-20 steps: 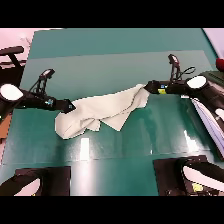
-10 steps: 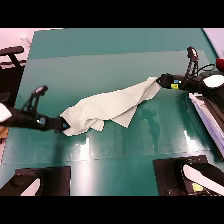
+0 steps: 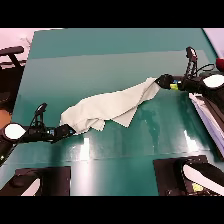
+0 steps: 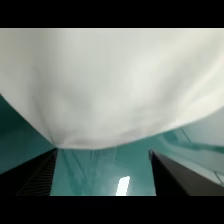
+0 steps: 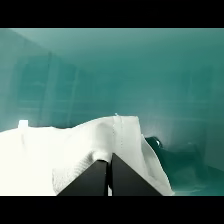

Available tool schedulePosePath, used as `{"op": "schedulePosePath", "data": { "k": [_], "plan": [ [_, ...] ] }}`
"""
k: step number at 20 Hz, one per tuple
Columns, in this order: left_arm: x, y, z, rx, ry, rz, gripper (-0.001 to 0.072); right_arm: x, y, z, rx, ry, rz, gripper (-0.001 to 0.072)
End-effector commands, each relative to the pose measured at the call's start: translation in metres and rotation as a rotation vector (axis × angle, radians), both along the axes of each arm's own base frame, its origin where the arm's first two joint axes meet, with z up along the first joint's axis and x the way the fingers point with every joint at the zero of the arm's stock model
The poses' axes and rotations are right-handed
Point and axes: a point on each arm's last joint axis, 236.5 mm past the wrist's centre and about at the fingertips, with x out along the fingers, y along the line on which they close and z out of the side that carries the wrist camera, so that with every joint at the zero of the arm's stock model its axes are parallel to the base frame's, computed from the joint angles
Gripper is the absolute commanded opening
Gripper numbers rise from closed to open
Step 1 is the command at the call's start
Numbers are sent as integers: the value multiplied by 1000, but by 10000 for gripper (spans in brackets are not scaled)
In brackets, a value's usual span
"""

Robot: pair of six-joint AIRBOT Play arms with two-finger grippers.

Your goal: Fold the shirts.

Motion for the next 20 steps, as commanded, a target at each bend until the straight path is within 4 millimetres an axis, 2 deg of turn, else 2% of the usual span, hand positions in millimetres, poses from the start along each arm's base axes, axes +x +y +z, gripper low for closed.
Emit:
{"op": "schedulePosePath", "data": {
  "k": [1,4,6,7,12,13,14,16,17,20],
  "plan": [
    [6,13,-9,51,-9,50,704,-1,1,0,1,3,5,17],
    [9,35,-19,149,-12,80,704,-2,1,-1,-9,-2,16,17],
    [17,35,-15,136,-37,105,702,-2,2,-1,-9,-2,18,17],
    [22,32,-12,113,-57,122,643,-2,2,-1,-9,-2,18,17],
    [43,25,-5,50,-109,186,643,-2,2,-1,-10,-3,20,17],
    [46,25,-6,47,-110,197,556,-2,2,-1,-9,-1,22,17],
    [50,26,-7,48,-117,209,419,-3,3,-1,-8,3,26,17],
    [60,30,-8,53,-152,239,203,-6,5,-3,-5,13,38,17],
    [64,32,-6,55,-169,246,44,-7,6,-3,-3,17,42,17],
    [58,28,-5,75,-171,165,27,-10,8,-3,0,25,52,17]
  ]
}}
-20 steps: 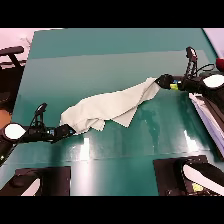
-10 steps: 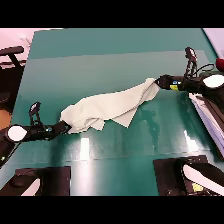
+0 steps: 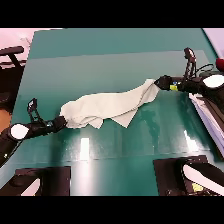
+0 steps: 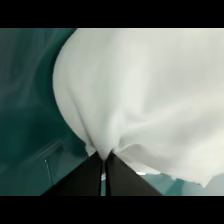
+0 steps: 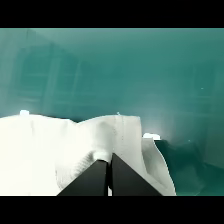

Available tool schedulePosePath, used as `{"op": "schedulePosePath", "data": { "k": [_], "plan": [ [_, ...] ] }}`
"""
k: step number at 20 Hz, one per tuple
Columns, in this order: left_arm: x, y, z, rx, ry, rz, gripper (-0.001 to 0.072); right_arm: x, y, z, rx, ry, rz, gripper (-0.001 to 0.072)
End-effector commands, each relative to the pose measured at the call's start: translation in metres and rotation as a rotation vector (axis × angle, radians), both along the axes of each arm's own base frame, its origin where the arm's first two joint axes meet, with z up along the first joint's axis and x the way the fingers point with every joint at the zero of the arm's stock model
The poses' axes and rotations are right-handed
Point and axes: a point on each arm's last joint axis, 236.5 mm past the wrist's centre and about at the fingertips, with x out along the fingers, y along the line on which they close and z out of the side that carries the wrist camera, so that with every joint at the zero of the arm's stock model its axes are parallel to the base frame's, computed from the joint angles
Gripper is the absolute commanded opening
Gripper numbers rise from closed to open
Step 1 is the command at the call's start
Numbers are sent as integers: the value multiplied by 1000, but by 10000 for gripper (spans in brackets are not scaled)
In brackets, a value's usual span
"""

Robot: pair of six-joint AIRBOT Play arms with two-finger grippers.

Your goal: Fold the shirts.

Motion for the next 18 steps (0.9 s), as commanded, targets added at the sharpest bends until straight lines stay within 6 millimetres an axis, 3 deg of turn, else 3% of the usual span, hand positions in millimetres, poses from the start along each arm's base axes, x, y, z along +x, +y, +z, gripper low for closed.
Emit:
{"op": "schedulePosePath", "data": {
  "k": [1,2,4,7,9,12,14,16,18],
  "plan": [
    [-3,-6,6,26,-9,-93,26,-5,5,1,6,16,28,17],
    [-7,-11,14,29,0,-148,26,-6,7,6,8,12,43,17],
    [-12,-24,48,46,-19,-311,26,-1,8,30,7,-25,70,17],
    [-8,-24,127,130,-113,-469,25,9,-4,103,-16,-190,52,17],
    [-1,-18,194,201,-218,-504,25,5,-18,162,-43,-325,19,17],
    [-11,-18,301,248,-419,-533,25,-23,-40,239,-120,-505,-31,16],
    [-27,-17,361,277,-551,-536,25,-49,-45,283,-161,-608,-49,17],
    [-48,-15,405,302,-653,-541,26,-81,-46,328,-209,-728,-71,17],
    [-70,-12,436,321,-722,-543,26,-120,-41,377,-257,-864,-98,16]
  ]
}}
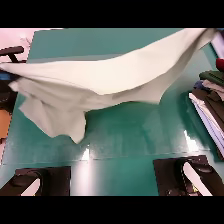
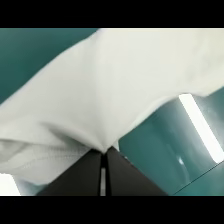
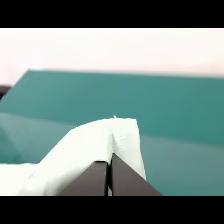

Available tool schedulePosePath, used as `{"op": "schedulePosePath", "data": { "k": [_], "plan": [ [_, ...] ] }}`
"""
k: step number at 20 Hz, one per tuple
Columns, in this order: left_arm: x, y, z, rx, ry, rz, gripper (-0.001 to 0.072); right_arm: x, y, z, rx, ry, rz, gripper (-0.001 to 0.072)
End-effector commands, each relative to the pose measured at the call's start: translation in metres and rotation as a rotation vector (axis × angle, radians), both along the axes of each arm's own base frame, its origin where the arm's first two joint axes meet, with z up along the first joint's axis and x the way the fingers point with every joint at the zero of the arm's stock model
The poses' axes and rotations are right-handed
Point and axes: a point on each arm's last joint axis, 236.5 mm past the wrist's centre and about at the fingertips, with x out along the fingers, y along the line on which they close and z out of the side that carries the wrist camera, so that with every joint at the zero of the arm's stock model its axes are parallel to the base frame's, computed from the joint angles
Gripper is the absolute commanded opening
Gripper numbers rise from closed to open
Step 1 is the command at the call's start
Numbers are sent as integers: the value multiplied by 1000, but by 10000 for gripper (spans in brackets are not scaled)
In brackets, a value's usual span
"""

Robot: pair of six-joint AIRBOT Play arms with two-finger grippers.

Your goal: Fold the shirts.

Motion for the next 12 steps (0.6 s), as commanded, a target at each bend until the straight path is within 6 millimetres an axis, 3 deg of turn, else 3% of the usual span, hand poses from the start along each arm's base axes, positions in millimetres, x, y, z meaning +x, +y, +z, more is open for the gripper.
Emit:
{"op": "schedulePosePath", "data": {
  "k": [1,5,7,9,10,12],
  "plan": [
    [-49,6,62,24,-143,-30,26,-72,7,85,-88,-240,-54,17],
    [-86,10,122,-1,-347,-33,26,-148,21,161,-204,-496,-134,16],
    [-83,15,128,6,-375,-7,26,-156,23,177,-224,-532,-148,16],
    [-63,21,105,40,-295,23,26,-130,17,164,-227,-451,-119,16],
    [-46,21,85,64,-240,19,26,-106,11,142,-225,-355,-90,16],
    [-8,17,27,124,-76,-10,26,-48,-4,75,-144,-102,-26,16]
  ]
}}
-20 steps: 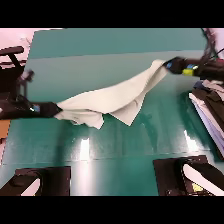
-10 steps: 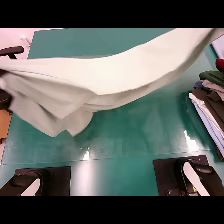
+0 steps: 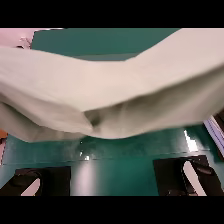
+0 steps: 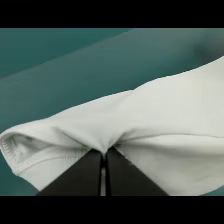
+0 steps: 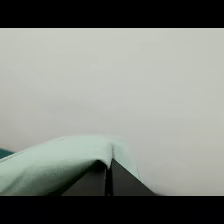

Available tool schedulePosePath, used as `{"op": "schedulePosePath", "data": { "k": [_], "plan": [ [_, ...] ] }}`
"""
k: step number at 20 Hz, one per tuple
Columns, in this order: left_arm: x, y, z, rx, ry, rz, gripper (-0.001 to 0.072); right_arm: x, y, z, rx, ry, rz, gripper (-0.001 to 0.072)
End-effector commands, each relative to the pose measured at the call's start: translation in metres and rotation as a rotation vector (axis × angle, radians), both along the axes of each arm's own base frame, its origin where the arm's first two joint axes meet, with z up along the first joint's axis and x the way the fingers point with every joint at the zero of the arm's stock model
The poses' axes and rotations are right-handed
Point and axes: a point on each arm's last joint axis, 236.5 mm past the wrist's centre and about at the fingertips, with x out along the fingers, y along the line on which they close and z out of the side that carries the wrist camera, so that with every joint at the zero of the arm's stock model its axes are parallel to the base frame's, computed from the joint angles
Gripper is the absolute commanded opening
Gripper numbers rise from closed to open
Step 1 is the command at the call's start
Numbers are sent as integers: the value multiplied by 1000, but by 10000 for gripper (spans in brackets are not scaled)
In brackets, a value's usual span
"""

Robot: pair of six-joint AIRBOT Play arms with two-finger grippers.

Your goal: Fold the shirts.

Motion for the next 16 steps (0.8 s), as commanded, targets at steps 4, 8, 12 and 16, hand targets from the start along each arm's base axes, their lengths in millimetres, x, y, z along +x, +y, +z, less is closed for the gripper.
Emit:
{"op": "schedulePosePath", "data": {
  "k": [4,8,12,16],
  "plan": [
    [110,0,-177,110,369,35,26,135,-15,-228,232,672,147,16],
    [158,-1,-304,107,511,89,27,179,2,-365,320,918,155,17],
    [191,-6,-382,90,576,111,28,219,9,-442,355,987,88,17],
    [210,-4,-413,90,597,141,28,237,23,-478,352,1073,119,17]
  ]
}}
